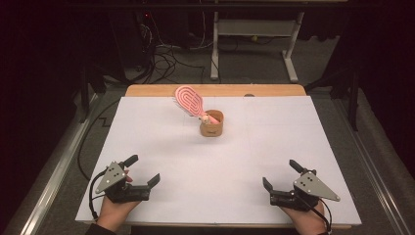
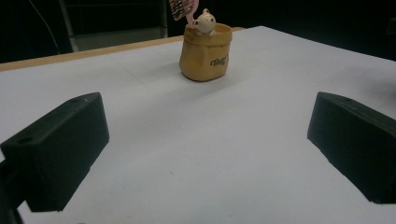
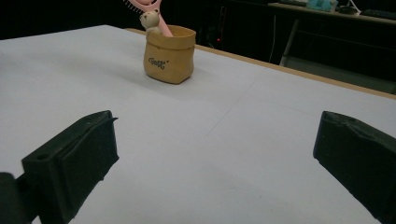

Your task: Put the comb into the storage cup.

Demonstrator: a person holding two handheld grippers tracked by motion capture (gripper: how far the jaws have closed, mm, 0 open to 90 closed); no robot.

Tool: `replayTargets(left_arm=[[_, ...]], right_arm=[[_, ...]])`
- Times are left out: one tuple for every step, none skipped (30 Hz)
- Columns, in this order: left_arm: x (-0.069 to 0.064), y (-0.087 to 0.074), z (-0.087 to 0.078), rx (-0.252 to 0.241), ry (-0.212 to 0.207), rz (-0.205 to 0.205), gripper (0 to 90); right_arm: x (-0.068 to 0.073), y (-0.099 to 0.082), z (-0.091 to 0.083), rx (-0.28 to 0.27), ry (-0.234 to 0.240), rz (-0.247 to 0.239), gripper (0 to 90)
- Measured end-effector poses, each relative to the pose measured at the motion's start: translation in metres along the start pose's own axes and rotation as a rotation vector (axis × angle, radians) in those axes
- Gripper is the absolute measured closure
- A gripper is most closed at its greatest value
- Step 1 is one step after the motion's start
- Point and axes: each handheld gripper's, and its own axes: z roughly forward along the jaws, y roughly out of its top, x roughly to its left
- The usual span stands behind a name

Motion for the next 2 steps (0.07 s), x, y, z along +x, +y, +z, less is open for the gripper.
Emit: replayTargets(left_arm=[[-0.0007,0.0008,0.0001,-0.004,0.002,0.000,0.0],[-0.0010,0.0013,-0.0002,-0.007,0.003,0.003,0.0]], right_arm=[[-0.0001,0.0002,-0.0005,-0.002,0.001,0.000,0.3],[0.0000,0.0008,-0.0016,-0.004,-0.001,0.000,0.3]])
